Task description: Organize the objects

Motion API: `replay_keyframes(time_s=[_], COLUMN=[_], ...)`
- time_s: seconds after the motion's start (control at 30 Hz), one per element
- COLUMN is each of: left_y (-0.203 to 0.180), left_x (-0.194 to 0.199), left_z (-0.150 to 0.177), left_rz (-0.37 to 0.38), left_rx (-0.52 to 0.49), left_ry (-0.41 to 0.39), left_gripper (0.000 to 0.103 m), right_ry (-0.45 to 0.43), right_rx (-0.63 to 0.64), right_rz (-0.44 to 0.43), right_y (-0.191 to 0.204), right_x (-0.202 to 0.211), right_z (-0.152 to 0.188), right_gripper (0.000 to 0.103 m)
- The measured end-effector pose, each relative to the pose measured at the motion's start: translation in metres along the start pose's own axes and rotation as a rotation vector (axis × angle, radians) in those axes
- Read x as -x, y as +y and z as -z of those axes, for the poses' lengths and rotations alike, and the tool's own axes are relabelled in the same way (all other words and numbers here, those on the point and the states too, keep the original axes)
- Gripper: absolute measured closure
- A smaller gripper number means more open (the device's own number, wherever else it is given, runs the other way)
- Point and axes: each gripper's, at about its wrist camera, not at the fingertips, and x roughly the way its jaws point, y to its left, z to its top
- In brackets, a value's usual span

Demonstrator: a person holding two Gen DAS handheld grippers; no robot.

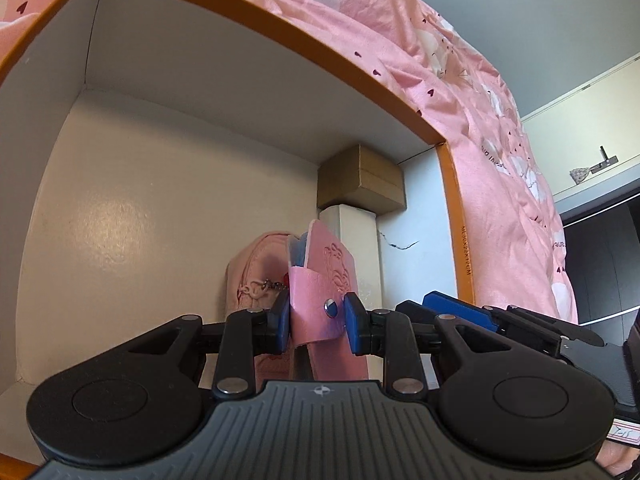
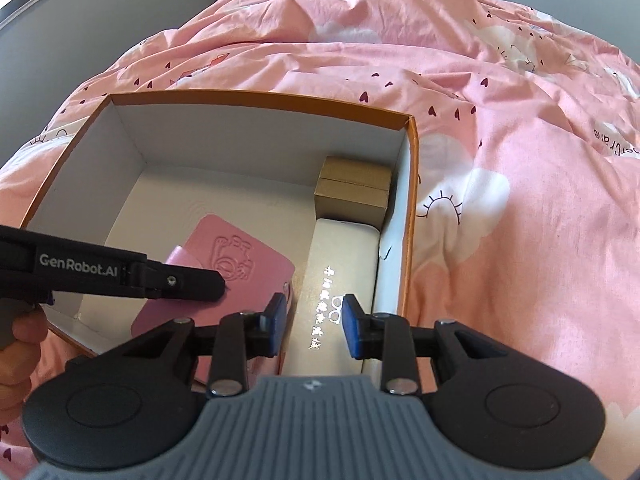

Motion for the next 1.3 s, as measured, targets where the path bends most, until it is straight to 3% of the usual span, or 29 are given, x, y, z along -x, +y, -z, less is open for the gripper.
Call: replay_keyframes(time_s=[0.17,0.27,0.43,0.6,0.77,1.0,1.3], left_y=[-0.007,-0.015,-0.02,-0.019,-0.014,-0.005,-0.015], left_x=[-0.003,0.002,0.01,0.011,0.004,-0.007,0.012], left_z=[0.003,0.005,0.006,0.005,0.005,0.003,0.01], left_rz=[-0.059,-0.158,-0.189,-0.187,-0.189,-0.169,-0.163], left_rx=[-0.043,-0.107,-0.183,-0.201,-0.199,-0.165,-0.198], left_ry=[0.018,-0.01,-0.009,0.0,0.024,0.068,-0.019], left_gripper=[0.069,0.066,0.065,0.067,0.067,0.068,0.067], right_ry=[0.009,0.018,0.012,0.041,0.105,0.144,0.091], right_rx=[0.004,0.014,0.053,0.036,0.016,0.022,0.035], right_rz=[-0.007,-0.014,-0.054,-0.148,-0.183,-0.168,-0.139], right_y=[0.002,0.004,0.013,0.017,0.02,0.025,0.027], right_x=[-0.004,-0.007,-0.007,-0.014,-0.03,-0.042,-0.029], right_z=[0.005,0.007,0.01,0.006,0.006,0.008,0.009], right_gripper=[0.07,0.07,0.071,0.071,0.078,0.081,0.079])
